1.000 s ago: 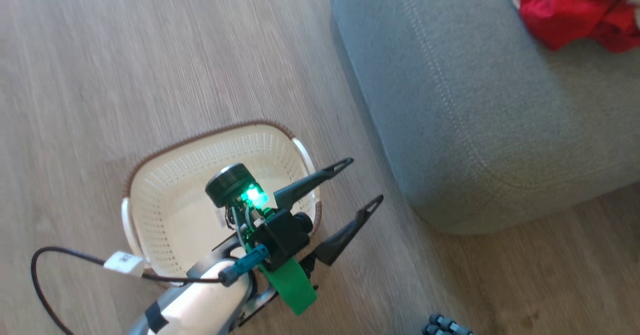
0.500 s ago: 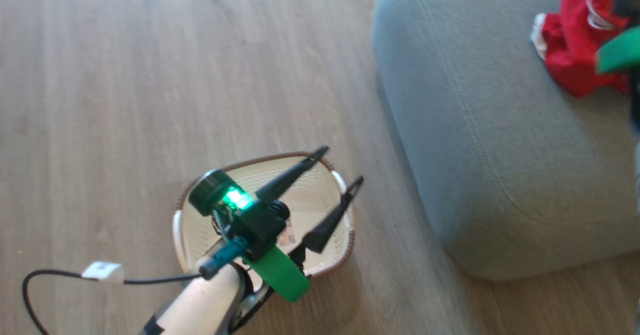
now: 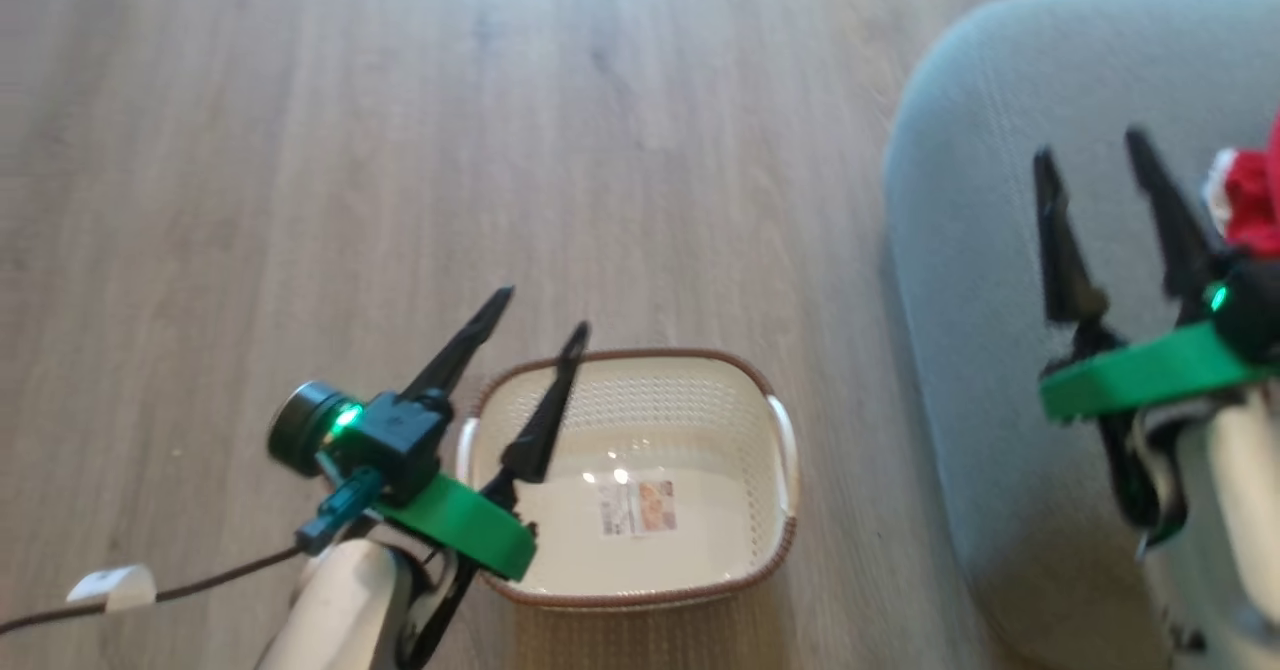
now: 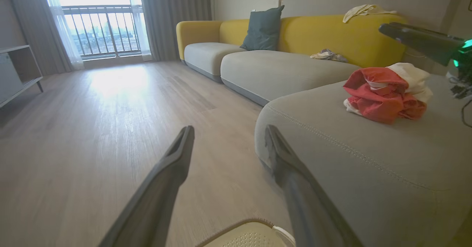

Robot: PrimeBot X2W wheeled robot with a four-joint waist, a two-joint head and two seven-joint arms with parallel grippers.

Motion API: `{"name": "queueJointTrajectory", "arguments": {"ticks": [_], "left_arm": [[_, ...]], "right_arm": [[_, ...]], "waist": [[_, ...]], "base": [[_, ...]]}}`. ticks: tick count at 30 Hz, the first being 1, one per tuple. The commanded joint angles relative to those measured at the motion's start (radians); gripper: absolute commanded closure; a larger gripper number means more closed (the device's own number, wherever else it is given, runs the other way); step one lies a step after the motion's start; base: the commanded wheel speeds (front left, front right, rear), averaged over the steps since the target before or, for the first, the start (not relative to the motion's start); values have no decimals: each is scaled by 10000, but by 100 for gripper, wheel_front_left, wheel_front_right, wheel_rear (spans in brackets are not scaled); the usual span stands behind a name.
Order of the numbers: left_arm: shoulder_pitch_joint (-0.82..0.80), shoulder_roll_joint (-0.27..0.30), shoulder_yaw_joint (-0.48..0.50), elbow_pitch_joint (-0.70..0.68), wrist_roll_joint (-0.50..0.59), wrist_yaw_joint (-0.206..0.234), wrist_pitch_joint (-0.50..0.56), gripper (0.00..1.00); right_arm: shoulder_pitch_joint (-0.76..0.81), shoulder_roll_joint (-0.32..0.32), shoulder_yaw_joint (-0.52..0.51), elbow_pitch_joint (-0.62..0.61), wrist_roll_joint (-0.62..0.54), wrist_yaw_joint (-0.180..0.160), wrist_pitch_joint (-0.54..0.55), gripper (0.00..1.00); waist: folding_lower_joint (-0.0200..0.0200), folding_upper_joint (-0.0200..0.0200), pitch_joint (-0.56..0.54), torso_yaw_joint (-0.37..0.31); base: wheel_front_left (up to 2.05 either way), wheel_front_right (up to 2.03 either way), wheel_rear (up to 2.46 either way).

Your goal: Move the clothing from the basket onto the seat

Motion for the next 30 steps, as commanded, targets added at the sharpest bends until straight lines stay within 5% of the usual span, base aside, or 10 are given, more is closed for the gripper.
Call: {"name": "queueJointTrajectory", "arguments": {"ticks": [1, 17, 30], "left_arm": [[-52, -80, 645, -168, 106, 52, -49, 0], [940, -440, 2321, 297, 375, 988, -49, 0], [1199, -452, 1959, 433, 232, 1506, -49, 0]], "right_arm": [[205, 44, 114, -401, 35, -2, -62, 0], [1867, 1530, -68, 282, -642, -2, -62, 0], [2456, 1908, -626, 541, -801, -2, -62, 0]], "waist": [[1, -1, -387, 507], [1, -1, -911, 1692], [1, -1, -1052, 1864]], "base": [[0, 0, 0], [0, 0, 0], [0, 0, 0]]}}
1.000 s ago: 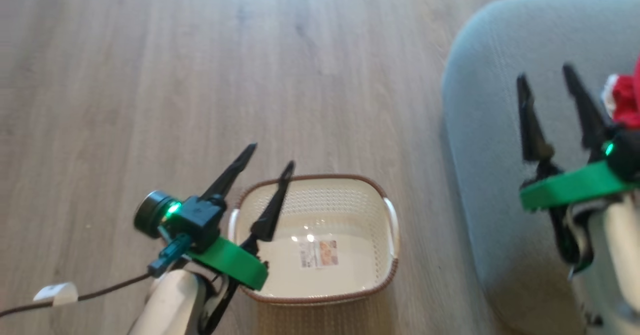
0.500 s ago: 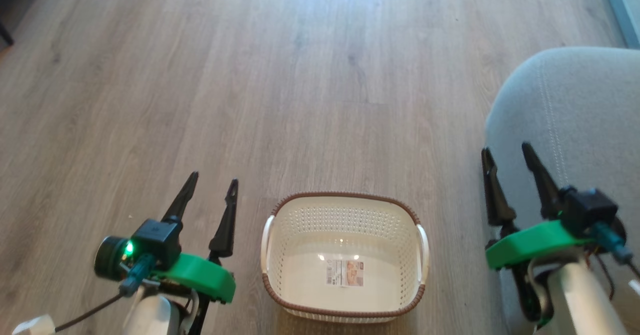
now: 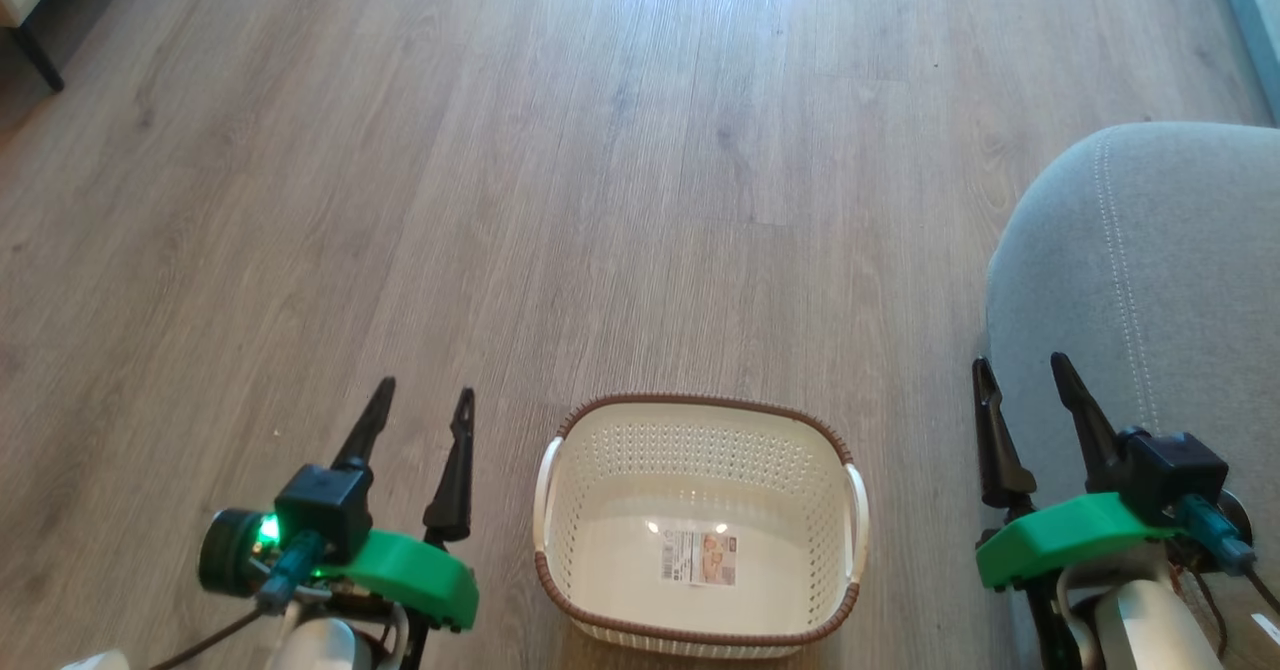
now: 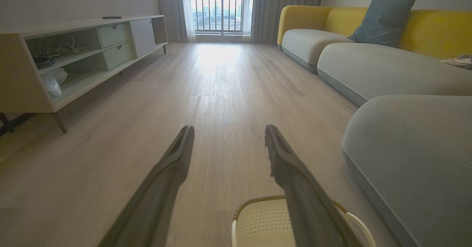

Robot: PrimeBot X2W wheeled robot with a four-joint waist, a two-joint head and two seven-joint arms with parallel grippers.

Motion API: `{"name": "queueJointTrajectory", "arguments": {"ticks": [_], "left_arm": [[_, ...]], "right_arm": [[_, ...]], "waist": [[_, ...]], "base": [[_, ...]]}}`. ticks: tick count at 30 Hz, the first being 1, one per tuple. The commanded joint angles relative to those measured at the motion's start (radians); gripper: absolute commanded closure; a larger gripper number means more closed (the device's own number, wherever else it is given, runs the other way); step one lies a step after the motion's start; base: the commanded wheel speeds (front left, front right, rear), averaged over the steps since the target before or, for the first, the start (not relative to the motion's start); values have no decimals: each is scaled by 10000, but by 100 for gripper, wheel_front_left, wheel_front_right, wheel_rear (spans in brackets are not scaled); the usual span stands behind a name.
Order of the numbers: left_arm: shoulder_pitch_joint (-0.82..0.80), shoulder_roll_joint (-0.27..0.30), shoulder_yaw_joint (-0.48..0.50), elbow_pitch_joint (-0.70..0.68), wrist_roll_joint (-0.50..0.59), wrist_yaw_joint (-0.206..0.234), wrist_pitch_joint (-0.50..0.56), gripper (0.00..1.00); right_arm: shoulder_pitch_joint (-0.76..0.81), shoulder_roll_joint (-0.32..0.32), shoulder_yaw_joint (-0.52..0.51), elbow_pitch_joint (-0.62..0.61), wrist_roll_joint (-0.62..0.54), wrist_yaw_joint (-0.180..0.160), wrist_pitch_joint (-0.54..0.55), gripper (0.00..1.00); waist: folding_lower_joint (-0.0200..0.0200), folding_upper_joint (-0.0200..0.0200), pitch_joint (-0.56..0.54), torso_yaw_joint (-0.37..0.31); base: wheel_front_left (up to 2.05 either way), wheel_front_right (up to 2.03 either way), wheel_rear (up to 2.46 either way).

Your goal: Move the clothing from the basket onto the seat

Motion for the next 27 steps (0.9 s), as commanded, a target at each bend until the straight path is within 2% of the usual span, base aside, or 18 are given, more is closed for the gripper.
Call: {"name": "queueJointTrajectory", "arguments": {"ticks": [1, 7, 16, 27], "left_arm": [[-294, -34, 216, -280, -37, 80, -49, 0], [-252, -34, 195, -365, -168, 129, -49, 0], [-188, -35, 344, -130, -677, -212, -49, 0], [-276, -35, 485, 200, -862, -246, -49, 0]], "right_arm": [[-226, 14, 196, -295, -54, -2, -64, 0], [-115, 37, 118, -219, -378, -2, -64, 0], [-82, 43, 40, -267, -283, -2, -64, 0], [-167, 44, 5, -315, -244, -2, -65, 0]], "waist": [[1, -1, -9, -16], [1, -1, -23, -57], [1, -1, 33, -160], [1, -1, 133, -205]], "base": [[0, 0, 0], [0, 0, 0], [0, 0, 0], [0, 0, 0]]}}
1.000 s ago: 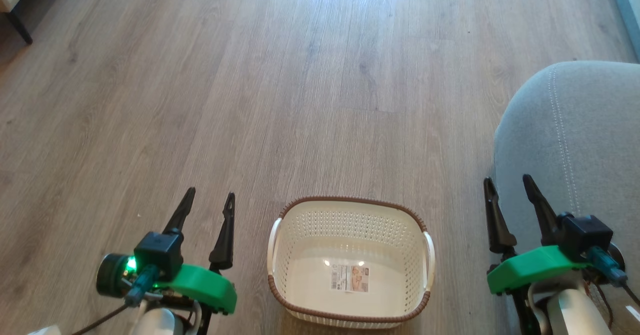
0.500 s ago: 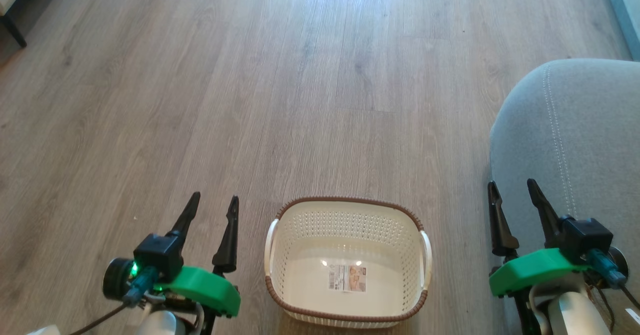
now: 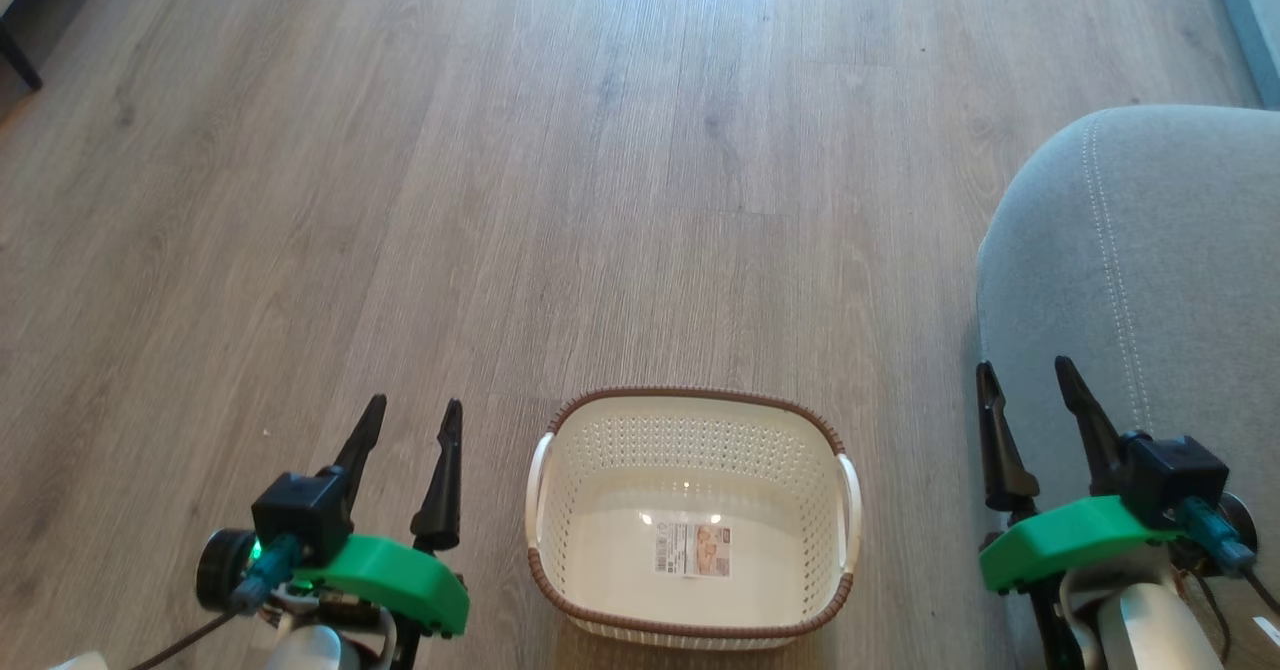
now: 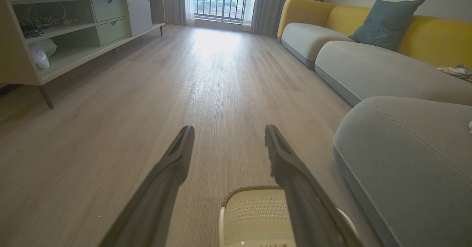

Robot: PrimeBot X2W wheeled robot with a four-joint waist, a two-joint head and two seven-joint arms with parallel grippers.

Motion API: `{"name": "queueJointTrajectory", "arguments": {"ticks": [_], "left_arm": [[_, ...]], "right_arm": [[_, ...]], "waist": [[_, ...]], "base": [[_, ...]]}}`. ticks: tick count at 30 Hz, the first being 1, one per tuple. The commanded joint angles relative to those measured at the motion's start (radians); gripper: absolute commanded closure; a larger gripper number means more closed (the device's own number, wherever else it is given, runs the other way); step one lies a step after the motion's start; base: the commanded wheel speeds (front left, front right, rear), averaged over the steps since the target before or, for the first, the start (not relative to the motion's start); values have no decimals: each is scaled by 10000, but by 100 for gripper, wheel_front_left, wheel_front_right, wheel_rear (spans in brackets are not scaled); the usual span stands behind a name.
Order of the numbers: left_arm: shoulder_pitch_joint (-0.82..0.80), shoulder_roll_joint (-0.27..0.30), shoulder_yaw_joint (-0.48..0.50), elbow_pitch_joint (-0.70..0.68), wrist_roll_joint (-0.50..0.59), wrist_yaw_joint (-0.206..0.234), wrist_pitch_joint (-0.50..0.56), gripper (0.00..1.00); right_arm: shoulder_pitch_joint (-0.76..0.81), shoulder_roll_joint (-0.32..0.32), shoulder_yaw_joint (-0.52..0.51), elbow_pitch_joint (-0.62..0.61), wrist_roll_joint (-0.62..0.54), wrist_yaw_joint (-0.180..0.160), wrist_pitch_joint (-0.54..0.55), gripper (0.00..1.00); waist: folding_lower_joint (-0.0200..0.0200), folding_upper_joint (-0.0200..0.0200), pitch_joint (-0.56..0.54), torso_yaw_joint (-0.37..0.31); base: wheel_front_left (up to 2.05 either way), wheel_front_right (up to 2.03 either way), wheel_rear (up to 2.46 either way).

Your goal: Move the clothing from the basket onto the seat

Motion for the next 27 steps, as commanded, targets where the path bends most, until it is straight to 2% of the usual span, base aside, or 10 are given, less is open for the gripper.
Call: {"name": "queueJointTrajectory", "arguments": {"ticks": [1, 21, 22, 27], "left_arm": [[-305, -27, 347, -257, 27, -30, -49, 0], [-335, -28, 428, -265, -304, -142, -49, 0], [-3, -6, 43, 84, -246, -125, 0, 100], [152, -4, 16, 609, -434, -144, 53, 100]], "right_arm": [[-212, -31, 161, -360, 32, -2, -65, 0], [-259, -30, 238, -480, -67, -2, -65, 0], [-4, 2, -19, -115, -28, 0, 0, 100], [74, 43, -52, 469, 130, 0, 67, 100]], "waist": [[0, 0, 10, -2], [0, 0, 57, -23], [0, 0, 61, -24], [1, 0, 75, -44]], "base": [[0, 0, 0], [0, 0, 0], [0, 0, 0], [0, 0, 0]]}}
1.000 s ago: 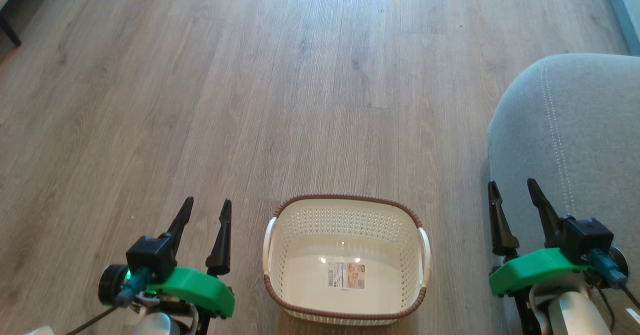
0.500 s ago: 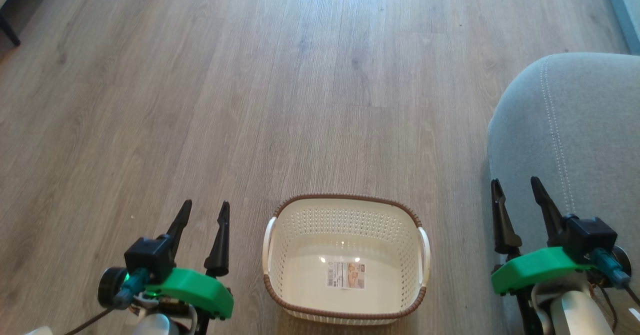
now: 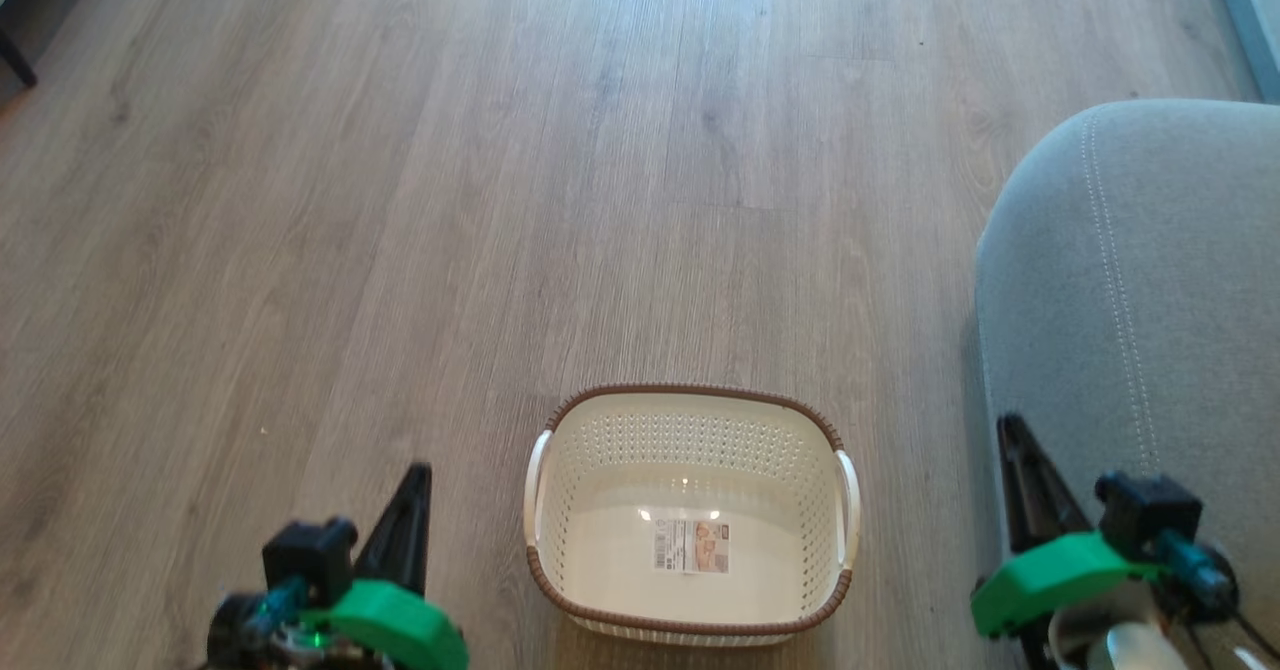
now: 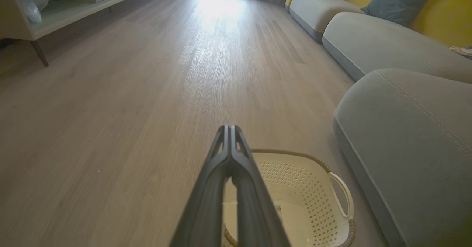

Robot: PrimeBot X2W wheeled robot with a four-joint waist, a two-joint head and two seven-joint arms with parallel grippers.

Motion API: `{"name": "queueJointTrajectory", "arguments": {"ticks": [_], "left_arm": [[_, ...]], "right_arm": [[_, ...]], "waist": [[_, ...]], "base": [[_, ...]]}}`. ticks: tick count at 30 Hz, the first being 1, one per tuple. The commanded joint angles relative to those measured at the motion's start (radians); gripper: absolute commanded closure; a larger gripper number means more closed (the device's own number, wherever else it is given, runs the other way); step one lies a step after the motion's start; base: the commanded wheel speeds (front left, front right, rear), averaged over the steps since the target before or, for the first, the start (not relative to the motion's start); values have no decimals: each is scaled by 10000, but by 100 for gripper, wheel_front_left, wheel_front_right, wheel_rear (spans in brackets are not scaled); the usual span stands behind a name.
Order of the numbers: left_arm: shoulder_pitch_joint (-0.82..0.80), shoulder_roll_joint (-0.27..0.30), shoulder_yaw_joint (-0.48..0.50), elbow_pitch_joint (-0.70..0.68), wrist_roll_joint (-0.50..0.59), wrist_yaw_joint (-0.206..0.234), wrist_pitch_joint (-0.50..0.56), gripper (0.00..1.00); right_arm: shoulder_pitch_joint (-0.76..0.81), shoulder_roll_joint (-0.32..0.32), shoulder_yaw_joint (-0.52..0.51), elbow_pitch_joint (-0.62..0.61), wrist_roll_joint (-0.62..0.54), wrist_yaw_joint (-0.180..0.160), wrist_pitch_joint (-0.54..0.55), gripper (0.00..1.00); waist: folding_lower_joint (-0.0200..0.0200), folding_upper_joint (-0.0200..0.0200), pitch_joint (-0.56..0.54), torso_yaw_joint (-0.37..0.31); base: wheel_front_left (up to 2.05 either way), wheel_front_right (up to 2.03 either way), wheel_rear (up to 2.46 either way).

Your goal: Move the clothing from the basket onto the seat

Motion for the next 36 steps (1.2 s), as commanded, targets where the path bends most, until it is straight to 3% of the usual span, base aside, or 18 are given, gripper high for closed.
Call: {"name": "queueJointTrajectory", "arguments": {"ticks": [1, 36], "left_arm": [[-253, 1, 39, -272, -247, -22, 43, 100], [-497, 49, 725, -344, -4006, -323, 993, 100]], "right_arm": [[-242, -44, -47, -251, 243, 0, 63, 100], [-409, -64, -202, -430, 4215, 0, 1038, 100]], "waist": [[0, 0, -3, -20], [0, 0, -13, -440]], "base": [[0, 0, 0], [0, 0, 0]]}}
